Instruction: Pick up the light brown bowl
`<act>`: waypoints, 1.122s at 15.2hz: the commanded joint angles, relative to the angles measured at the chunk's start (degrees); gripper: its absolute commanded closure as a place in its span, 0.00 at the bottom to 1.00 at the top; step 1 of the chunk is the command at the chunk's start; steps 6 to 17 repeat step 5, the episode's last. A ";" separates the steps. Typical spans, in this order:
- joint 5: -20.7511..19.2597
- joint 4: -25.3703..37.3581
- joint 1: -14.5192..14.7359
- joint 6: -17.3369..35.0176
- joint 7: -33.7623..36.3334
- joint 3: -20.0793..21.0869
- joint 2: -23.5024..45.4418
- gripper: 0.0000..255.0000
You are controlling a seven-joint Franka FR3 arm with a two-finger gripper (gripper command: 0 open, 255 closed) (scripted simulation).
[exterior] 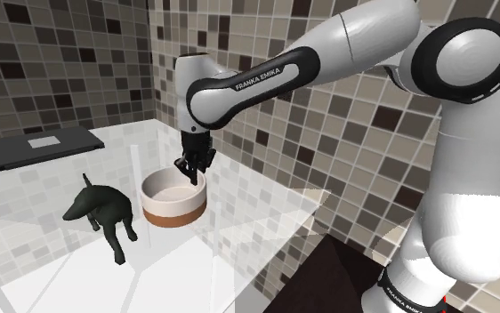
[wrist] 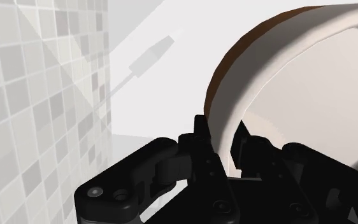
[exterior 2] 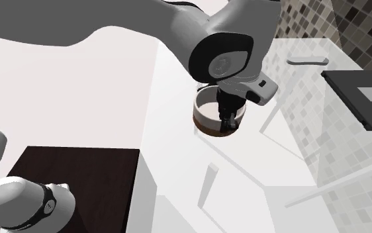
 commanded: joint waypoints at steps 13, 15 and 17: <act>0.51 1.61 -0.03 -2.84 -0.33 0.17 -1.31 1.00; 0.51 1.61 -0.03 -2.84 -0.33 0.17 -1.31 1.00; 0.51 1.61 -0.03 -2.84 -0.33 0.17 -1.31 1.00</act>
